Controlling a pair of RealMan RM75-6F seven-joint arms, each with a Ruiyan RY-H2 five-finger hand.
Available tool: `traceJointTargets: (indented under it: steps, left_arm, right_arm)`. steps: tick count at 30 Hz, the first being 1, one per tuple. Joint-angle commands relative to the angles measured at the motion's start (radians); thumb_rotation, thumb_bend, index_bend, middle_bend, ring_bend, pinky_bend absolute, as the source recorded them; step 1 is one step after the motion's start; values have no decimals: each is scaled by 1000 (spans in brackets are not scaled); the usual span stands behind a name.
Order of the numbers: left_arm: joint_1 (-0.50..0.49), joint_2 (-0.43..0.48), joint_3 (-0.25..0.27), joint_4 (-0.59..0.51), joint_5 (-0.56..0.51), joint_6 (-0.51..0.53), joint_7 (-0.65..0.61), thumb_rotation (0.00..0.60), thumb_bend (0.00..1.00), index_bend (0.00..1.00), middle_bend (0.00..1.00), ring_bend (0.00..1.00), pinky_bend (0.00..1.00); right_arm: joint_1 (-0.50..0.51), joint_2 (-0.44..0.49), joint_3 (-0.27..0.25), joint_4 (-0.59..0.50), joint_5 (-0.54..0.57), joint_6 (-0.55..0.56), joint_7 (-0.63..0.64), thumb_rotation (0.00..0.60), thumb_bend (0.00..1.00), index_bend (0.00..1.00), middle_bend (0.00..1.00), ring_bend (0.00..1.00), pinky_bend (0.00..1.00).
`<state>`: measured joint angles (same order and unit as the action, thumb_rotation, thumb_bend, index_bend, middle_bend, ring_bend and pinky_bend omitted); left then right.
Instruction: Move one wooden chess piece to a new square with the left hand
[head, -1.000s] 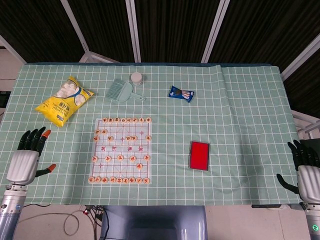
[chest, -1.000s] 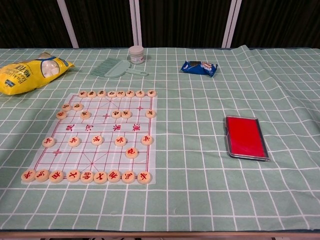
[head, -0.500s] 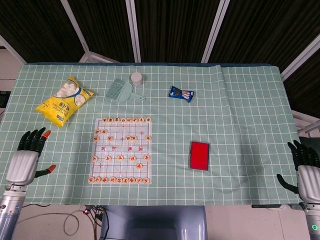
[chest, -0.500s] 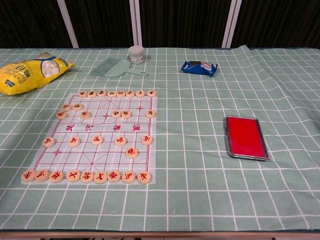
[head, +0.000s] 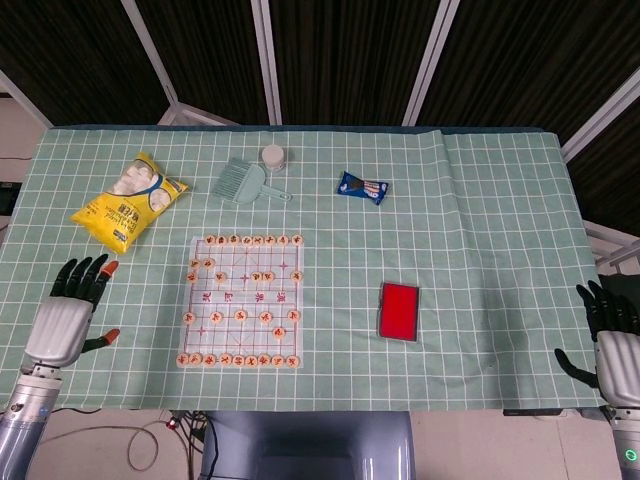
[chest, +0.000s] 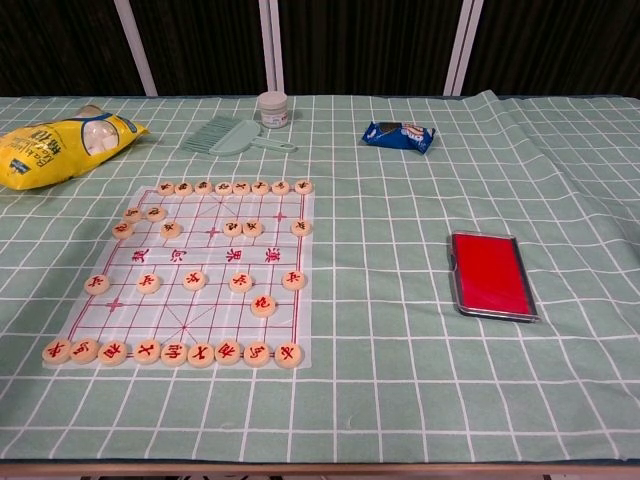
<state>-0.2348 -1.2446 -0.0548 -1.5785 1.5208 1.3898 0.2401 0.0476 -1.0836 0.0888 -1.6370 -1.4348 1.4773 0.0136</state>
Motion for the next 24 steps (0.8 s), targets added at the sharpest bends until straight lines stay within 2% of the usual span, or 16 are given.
traceJointTargets:
  steps: [1, 5, 7, 11, 14, 18, 24]
  left_arm:
    - [-39, 24, -11, -38, 17, -40, 46, 600, 24, 0, 26, 79, 192]
    - [-100, 30, -30, -85, 36, -100, 100, 600, 24, 11, 153, 200, 325]
    - [-141, 21, -37, -104, 41, -152, 134, 600, 24, 43, 283, 312, 417]
    - [-207, -13, -52, -126, 35, -233, 196, 600, 46, 110, 594, 608, 663]
    - [-255, -44, -62, -137, 15, -297, 231, 600, 61, 153, 748, 734, 772]
    - [-302, -76, -74, -151, -28, -363, 279, 600, 108, 204, 879, 846, 861]
    - [-368, -109, -90, -190, -133, -458, 353, 600, 130, 294, 979, 929, 927]
  right_arm:
    - [1, 1, 1, -2, 5, -4, 1, 600, 303, 0, 0, 0, 0]
    - [2, 3, 1, -7, 11, -12, 0, 600, 303, 0, 0, 0, 0]
    - [2, 4, 1, -9, 14, -13, 0, 600, 302, 0, 0, 0, 0]
    - [2, 7, 2, -11, 18, -16, 4, 600, 303, 0, 0, 0, 0]
    - [2, 9, 2, -14, 20, -18, 7, 600, 302, 0, 0, 0, 0]
    - [2, 11, 1, -17, 22, -22, 12, 600, 303, 0, 0, 0, 0]
    - [3, 15, 3, -22, 31, -30, 22, 600, 303, 0, 0, 0, 0]
